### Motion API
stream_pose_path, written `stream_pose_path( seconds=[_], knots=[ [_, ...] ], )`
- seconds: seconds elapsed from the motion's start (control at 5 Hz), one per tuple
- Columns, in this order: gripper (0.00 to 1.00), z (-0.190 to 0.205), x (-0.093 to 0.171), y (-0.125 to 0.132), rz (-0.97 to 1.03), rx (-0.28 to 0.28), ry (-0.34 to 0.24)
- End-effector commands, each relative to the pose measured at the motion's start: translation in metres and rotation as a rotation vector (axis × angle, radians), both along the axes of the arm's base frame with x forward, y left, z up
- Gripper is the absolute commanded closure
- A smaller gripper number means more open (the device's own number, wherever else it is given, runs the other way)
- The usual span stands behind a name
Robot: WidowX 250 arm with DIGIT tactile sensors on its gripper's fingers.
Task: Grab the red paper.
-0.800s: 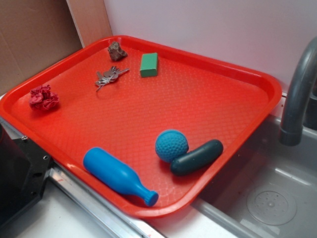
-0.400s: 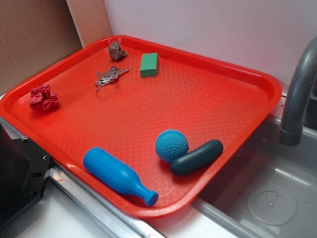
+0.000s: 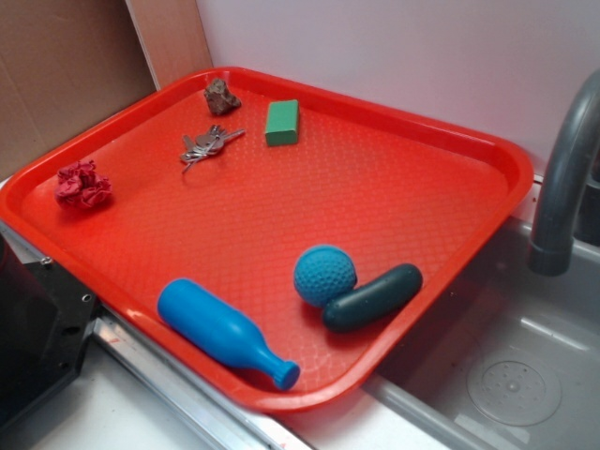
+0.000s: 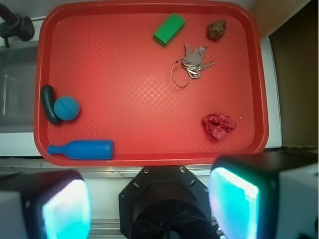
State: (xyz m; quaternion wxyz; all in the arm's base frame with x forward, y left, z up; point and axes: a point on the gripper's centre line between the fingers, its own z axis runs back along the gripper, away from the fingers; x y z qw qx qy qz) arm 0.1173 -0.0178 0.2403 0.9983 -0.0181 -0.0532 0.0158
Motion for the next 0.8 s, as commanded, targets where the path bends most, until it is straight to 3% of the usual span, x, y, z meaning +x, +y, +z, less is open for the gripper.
stream_pose_path(
  seconds=[0.0, 0.2, 0.4, 0.6],
  knots=[
    [0.00, 0.003, 0.001, 0.000, 0.000, -0.001, -0.008],
    [0.00, 0.003, 0.001, 0.000, 0.000, -0.001, -0.008],
    [0.00, -0.044, 0.021, 0.039, 0.135, 0.056, 0.051],
    [0.00, -0.073, 0.032, 0.071, 0.207, 0.101, 0.067]
  ],
)
